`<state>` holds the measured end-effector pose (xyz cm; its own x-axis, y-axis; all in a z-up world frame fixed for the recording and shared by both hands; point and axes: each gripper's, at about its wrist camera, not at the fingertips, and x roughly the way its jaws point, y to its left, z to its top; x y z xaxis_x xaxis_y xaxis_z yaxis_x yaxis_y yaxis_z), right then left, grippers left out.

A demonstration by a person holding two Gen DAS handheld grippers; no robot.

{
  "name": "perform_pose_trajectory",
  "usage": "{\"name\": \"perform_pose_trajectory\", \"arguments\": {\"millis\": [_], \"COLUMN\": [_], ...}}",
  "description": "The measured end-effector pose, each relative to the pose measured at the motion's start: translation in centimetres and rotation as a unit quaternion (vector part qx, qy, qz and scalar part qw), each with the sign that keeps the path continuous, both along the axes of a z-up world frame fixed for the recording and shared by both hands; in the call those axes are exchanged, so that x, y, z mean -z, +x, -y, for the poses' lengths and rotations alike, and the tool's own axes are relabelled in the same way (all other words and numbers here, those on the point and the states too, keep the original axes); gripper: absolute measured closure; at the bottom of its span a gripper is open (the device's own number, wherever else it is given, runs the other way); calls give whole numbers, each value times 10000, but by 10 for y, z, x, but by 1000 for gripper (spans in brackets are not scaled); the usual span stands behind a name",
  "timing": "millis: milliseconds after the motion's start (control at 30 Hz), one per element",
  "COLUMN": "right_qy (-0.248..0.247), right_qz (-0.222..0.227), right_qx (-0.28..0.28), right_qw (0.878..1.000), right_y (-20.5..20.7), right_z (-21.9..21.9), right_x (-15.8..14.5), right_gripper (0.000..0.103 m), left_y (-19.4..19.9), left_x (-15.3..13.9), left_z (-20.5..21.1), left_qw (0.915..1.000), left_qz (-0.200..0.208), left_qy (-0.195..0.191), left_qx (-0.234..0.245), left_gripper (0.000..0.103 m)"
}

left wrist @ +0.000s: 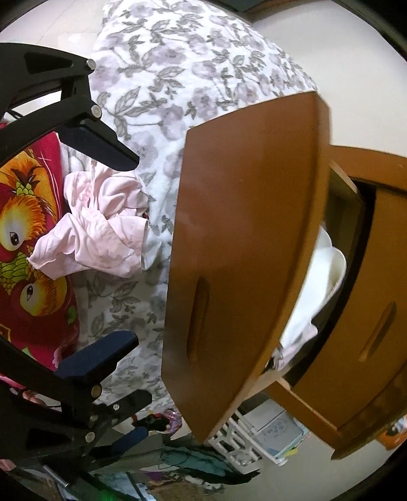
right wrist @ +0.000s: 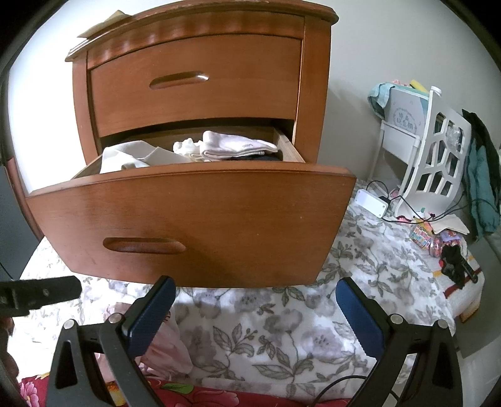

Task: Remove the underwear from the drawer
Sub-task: 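Move the left gripper back into the drawer over the white towel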

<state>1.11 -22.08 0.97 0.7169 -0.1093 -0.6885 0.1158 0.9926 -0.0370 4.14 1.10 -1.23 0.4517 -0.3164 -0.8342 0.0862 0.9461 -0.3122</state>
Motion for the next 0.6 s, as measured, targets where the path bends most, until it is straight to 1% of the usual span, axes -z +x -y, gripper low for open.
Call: {"name": "perform_pose_trajectory", "arguments": {"millis": [367,500,600], "right_qy": [27,39,54], "right_qz": [-9,-11,-19], "right_qx": [3,8,15], "right_qw": [10000,10000,10000], "right_y": [-1,0,1], "right_z": [1,2,3], "right_x": [2,1,2], "right_gripper": [0,0,0], "left_y": [-9,-16,-17], "left_x": [-36,-58,-73], "left_z": [5,3,-1], "left_qw": [9984,9965,9955], "left_qz": [305,553,723], "left_qy": [41,61,36], "left_qx": [483,625,613], "left_gripper": [2,2,2]}}
